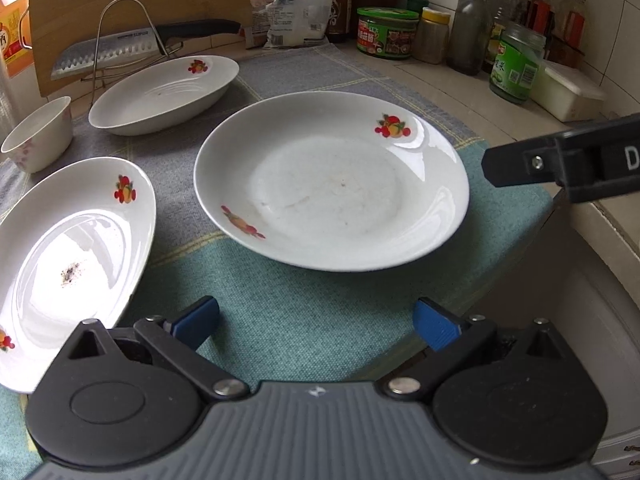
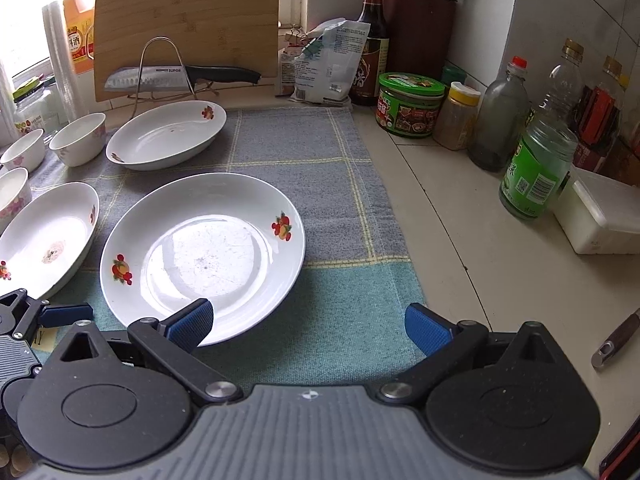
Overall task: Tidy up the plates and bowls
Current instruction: 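Reach the right tool to the plain white plate rim and grasp it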
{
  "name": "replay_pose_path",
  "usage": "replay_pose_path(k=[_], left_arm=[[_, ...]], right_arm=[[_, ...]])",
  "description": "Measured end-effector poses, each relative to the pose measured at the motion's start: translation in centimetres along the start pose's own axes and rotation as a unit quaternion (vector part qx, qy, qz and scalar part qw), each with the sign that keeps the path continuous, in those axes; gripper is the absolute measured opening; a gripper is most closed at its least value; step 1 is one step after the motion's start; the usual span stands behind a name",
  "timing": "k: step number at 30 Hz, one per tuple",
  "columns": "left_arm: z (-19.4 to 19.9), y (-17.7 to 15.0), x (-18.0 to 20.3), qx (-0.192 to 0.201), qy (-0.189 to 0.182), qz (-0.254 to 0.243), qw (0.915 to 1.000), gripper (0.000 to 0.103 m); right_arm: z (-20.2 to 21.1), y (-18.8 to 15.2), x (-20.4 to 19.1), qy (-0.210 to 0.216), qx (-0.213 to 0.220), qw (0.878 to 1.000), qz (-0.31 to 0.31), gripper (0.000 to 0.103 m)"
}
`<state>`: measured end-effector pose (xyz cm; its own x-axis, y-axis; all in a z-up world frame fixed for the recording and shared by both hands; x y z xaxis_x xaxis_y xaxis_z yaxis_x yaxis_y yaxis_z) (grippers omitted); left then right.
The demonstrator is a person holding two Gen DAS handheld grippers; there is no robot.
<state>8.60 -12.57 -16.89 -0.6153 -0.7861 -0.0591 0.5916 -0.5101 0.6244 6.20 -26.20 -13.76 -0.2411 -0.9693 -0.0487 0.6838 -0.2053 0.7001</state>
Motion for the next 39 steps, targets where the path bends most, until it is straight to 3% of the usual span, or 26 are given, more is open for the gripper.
replay_pose_path(k=[10,22,29,31,39], left_arm=[[-1.3,1.4,0.1,0.003,-0.011,-0.023,0.9997,0.103],[-1.4,1.6,-0.1,0.046,-0.033,-0.051,0.9971,0.103],[-1.1,1.3,0.1,0.082,-0.032,-0.057,0.9945,0.103],[-1.1,1.4,0.1,0.074,-0.027,-0.047,0.9958,0.103],[-1.5,1.8,0.1,0.058,-0.012,-0.033,0.9977,0.103]], right_arm=[[-2.0,1.1,0.8,-0.005,-0.011,1.0,-0.008,0.103],[-5.0,5.0,-1.1,0.022,-0.016,0.999,0.018,0.103],[-8.6,6.2,-1.7,0.084,-0.049,0.992,0.074,0.103],[-9.8,6.5,-1.8,0.112,-0.061,0.987,0.093,0.103],[-11.7,6.9,-2.9,0.227,-0.103,0.956,0.154,0.103]])
Point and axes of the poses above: each gripper's, at about its wrist camera, not at the fingertips, and z roughly against the way its jaws point, x to its right, y to its top, the point moved 9 cm from there along -z, roughly the way its jaws point, and after that the axes turned 6 degrees about -z, right-handed, at the moved point
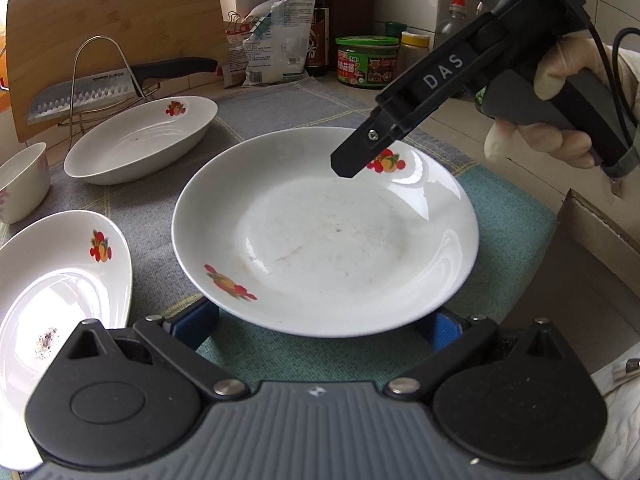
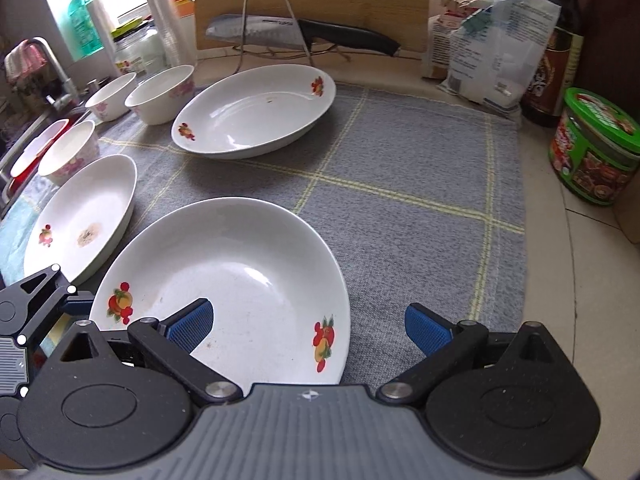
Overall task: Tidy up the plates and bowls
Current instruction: 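Reach the right tool to the plain white plate rim and grasp it, then lift and carry the plain white plate across the towel with the right tool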
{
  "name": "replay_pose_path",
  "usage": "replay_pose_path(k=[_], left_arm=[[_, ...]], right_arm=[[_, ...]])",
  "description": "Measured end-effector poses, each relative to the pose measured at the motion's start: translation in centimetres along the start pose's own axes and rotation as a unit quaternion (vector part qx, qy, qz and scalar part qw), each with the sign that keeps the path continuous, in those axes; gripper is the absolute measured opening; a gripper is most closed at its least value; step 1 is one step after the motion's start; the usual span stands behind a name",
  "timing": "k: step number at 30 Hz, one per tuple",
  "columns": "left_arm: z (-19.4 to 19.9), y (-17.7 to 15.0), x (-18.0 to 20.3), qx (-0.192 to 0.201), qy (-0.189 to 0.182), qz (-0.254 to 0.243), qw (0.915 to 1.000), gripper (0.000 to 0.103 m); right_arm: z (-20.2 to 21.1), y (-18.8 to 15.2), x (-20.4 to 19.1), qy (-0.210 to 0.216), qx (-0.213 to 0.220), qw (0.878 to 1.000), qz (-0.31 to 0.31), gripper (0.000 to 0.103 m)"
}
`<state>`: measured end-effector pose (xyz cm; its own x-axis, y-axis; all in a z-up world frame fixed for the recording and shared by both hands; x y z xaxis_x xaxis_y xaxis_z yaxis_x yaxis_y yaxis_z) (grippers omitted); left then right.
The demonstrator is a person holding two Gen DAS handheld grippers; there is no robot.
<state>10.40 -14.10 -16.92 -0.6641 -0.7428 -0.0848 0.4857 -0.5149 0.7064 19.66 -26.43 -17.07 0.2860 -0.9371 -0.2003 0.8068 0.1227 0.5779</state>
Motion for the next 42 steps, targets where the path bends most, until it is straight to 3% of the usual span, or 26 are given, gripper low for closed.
replay_pose_path(k=[10,14,23,42], left_arm=[[0.1,-0.2,0.1,0.011,0.0,-0.002,0.9999,0.103],[0.1,-0.2,0.1,0.014,-0.003,-0.006,0.9999,0.103],[0.2,0.3,0.4,0.016,0.002,-0.031,0.9994,0.103],[-0.4,0.2,0.2,0.003,-0.017,-0.032,0.9993,0.102]], right_arm=[[-1.1,1.0,-1.5,0.069,-0.019,0.996,0.047,0.103],[-1.8,1.1,-1.8,0.075,-0.035,0.995,0.058,0.088],[-2.2,1.2,-1.5,0.086,-0.043,0.994,0.057,0.083],[-2.2,1.4,-1.1,0.117,-0.047,0.992,0.028,0.082]])
Point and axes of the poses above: each gripper's, at about its wrist camera, not at the fingertips, and z roughly against the way its jaws point, x to its right, y to its top, the point moved 9 cm from there along -z, roughly the way its jaws point, and after that the axes turned 6 degrees about -z, right-handed, at the moved point
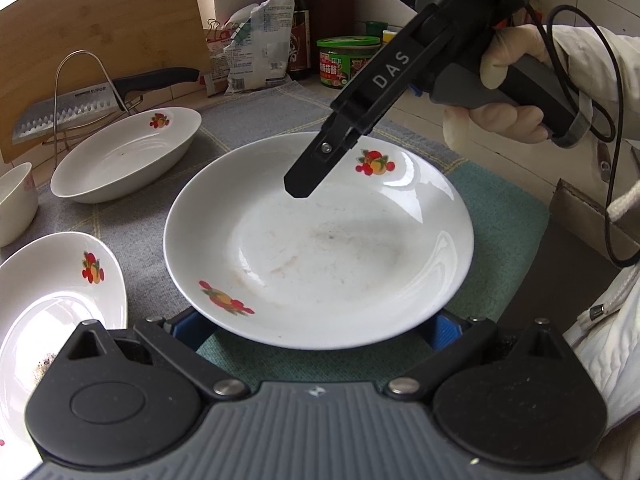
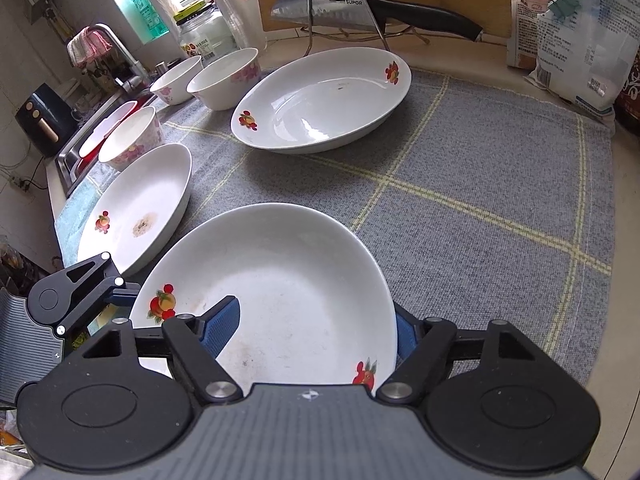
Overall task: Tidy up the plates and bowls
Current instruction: 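Lift and carry the plain white plate across the towel with the right tool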
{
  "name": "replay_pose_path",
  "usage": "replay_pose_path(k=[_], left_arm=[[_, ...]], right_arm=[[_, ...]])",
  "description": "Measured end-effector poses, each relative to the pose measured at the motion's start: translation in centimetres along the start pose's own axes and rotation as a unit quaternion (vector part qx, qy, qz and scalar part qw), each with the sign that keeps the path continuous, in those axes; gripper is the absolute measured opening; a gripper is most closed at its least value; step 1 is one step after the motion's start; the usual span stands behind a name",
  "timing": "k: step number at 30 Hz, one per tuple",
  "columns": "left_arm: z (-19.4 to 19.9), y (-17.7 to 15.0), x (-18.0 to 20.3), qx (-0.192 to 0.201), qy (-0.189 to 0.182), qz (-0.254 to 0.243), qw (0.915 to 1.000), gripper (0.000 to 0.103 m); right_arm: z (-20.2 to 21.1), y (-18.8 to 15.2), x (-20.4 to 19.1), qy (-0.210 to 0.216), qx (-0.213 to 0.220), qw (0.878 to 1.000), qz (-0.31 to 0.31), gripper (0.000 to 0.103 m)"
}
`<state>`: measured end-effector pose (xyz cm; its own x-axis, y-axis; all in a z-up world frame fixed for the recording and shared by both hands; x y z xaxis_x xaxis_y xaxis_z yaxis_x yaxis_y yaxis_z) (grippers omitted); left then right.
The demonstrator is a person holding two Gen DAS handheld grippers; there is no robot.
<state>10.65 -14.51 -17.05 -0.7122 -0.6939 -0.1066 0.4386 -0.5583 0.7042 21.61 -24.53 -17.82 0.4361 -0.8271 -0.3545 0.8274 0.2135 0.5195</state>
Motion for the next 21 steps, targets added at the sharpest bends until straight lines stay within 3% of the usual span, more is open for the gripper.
replay_pose_path(k=[11,21], left_arm=[[-0.4,1.5,-0.1,-0.006,-0.014,-0.015,0.9998,0.102],[-3.5,5.8,0.8,0.011,-0.042,-0.058,0.9974,0.102]], right_arm=[[1.8,0.3,0.3,-0.01,0.019,1.0,-0.01,0.082],[5.0,1.9,4.3,-0.049,0.068,0.995,-0.045,0.082]])
Point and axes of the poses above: each gripper's, at about its wrist camera, not at the fingertips, and z roughly against the way its jaws point, x to its right, y to its top, the point moved 9 cm from there along -z, roughly the way its jaws point, and after that the axes turned 6 degrees about -z, right-handed, at the moved point
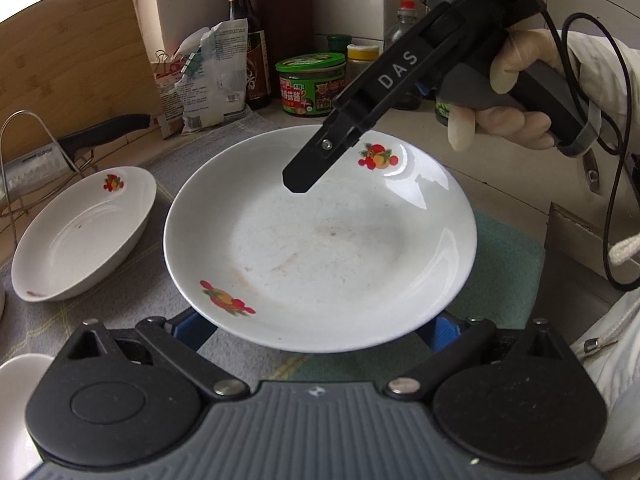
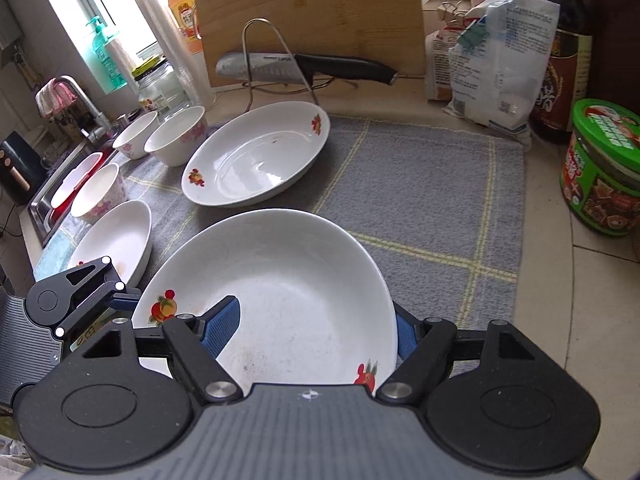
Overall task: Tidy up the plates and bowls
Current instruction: 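Lift and carry the plain white plate across the towel with the right tool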
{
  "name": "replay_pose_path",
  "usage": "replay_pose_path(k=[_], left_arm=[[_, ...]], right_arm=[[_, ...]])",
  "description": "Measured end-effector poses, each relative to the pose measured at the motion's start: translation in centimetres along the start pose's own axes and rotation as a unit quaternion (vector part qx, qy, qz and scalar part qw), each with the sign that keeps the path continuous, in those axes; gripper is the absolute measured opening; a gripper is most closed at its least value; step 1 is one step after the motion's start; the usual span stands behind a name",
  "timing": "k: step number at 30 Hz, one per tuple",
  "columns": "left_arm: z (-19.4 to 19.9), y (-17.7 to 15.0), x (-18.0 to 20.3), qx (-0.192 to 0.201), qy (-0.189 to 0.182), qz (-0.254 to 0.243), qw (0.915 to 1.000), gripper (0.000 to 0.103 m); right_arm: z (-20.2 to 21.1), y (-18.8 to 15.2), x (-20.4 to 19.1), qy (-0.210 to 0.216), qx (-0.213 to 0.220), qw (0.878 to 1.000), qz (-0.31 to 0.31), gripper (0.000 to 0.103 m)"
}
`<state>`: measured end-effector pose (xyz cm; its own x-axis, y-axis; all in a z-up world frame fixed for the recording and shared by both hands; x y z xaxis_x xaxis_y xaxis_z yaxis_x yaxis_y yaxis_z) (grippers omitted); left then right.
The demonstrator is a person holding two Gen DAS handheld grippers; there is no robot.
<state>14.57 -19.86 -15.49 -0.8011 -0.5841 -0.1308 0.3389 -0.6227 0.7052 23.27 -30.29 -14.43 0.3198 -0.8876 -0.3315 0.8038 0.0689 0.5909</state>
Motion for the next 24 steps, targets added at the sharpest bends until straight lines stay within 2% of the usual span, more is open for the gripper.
replay_pose_path(k=[12,24], left_arm=[[-4.8,3.1,-1.2,0.006,-0.019,-0.022,0.9996,0.102],[-7.4,4.0,-2.9,-0.001,-0.021,-0.006,0.9998,0.102]], right_arm=[[-0.2,2.5,5.6,-0.035,0.031,0.998,-0.037,0.082],[-1.9,4.4,8.3,-0.047,0.033,0.997,-0.049,0.082]])
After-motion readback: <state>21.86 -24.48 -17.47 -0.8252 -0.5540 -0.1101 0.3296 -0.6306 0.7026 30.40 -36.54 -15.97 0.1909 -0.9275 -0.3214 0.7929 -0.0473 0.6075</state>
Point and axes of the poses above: each gripper's, at about its wrist camera, not at the fingertips, and z roughly against the way its jaws point, x to its right, y to its top, the point moved 9 cm from there along -z, roughly the way its jaws point, and after that the axes turned 6 degrees about -z, right-handed, at the moved point
